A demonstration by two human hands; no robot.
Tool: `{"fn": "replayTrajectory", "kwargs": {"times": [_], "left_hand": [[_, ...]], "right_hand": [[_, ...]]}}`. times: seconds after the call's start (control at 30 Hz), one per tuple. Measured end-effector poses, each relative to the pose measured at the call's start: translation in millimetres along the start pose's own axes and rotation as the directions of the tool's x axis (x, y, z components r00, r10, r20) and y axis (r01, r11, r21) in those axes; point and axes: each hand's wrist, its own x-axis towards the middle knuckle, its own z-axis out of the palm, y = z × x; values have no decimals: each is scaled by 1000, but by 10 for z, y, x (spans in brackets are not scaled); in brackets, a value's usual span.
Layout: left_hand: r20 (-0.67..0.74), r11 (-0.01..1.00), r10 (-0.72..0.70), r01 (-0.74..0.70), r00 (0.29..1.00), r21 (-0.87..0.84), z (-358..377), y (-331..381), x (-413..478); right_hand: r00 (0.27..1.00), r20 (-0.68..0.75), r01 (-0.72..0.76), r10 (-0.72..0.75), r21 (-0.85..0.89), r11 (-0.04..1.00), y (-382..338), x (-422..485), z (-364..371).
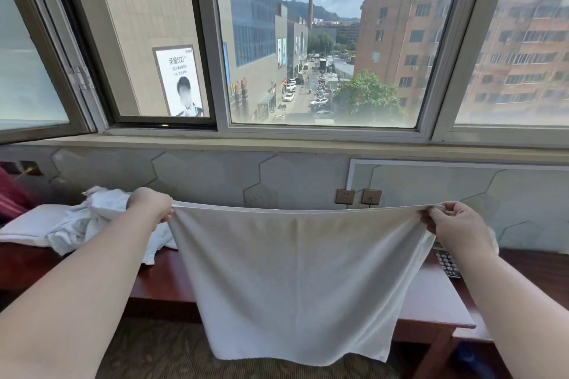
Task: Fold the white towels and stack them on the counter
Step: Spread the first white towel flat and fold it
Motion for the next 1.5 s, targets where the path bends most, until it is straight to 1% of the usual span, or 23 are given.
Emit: {"fn": "replayTrajectory", "kwargs": {"times": [0.07, 0.13, 0.17, 0.27, 0.37, 0.43, 0.5, 0.53, 0.6, 0.67, 0.7, 0.73, 0.77, 0.83, 0.87, 0.9, 0.97, 1.0, 1.07, 1.13, 1.23, 1.37, 1.5], "left_hand": [[31, 999, -23, 24, 999, -24, -13, 15, 9], [87, 992, -2, 13, 996, -128, -15, 28, 23], [111, 980, 19, 3, 994, -199, -17, 27, 28], [181, 950, 95, -35, 979, -310, -60, 23, 17], [168, 944, 176, -117, 970, -310, -89, 34, 19], [112, 960, 217, -191, 970, -206, -80, 25, 0], [12, 944, 330, -330, 944, 17, -79, 17, -11], [-21, 904, 406, -398, 914, 157, -89, 26, -21], [-54, 803, 517, -462, 854, 378, -121, 46, -24], [-105, 756, 574, -477, 812, 448, -153, 72, 24], [-133, 763, 576, -472, 807, 441, -159, 94, 52], [-155, 794, 552, -459, 820, 398, -167, 129, 73], [-170, 847, 497, -433, 851, 308, -162, 177, 105], [-186, 939, 343, -339, 921, 56, -128, 297, 162], [-178, 952, 284, -299, 942, -62, -119, 360, 190], [-166, 948, 247, -273, 955, -165, -109, 416, 227], [-141, 899, 237, -272, 961, -343, -107, 446, 306], [-144, 871, 265, -301, 953, -388, -124, 429, 334], [-155, 817, 382, -411, 911, -405, -141, 379, 391], [-132, 773, 509, -519, 851, -365, -150, 344, 446], [-103, 764, 630, -638, 770, -96, -176, 333, 536], [53, 725, 683, -685, 728, 61, -226, 275, 655], [200, 617, 720, -745, 665, 255, -287, 114, 760]], "right_hand": [[1000, -4, -10, 10, 69, 998, -10, 41, 31], [999, 43, -39, 31, 182, 983, 12, 115, 66], [998, 62, -40, 28, 206, 978, 32, 158, 74], [998, 64, -12, 0, 198, 980, 101, 271, 96], [1000, 29, 2, -8, 207, 978, 84, 308, 138], [1000, 12, -16, 13, 237, 971, 20, 297, 191], [999, 17, -34, 31, 273, 961, -63, 283, 256], [999, 21, -42, 38, 283, 958, -102, 288, 284], [999, 24, -39, 34, 271, 962, -176, 293, 323], [999, -9, 54, -53, 102, 993, -226, 293, 318], [995, -23, 97, -97, 1, 995, -250, 277, 310], [990, -29, 133, -135, -74, 988, -280, 250, 306], [986, -30, 162, -167, -125, 979, -316, 207, 314], [981, -17, 186, -192, -185, 965, -385, 128, 369], [984, 3, 175, -178, -186, 967, -417, 98, 405], [987, 30, 160, -157, -177, 971, -455, 66, 441], [990, 67, 136, -125, -187, 973, -512, 22, 502], [990, 78, 130, -117, -197, 972, -540, 4, 529], [991, 83, 123, -106, -223, 967, -609, -37, 583], [990, 84, 128, -111, -228, 965, -683, -91, 655], [990, 87, 127, -110, -218, 968, -793, -192, 794], [993, 74, 107, -93, -220, 970, -830, -275, 990], [992, 97, 97, -78, -206, 974, -804, -369, 1183]]}}
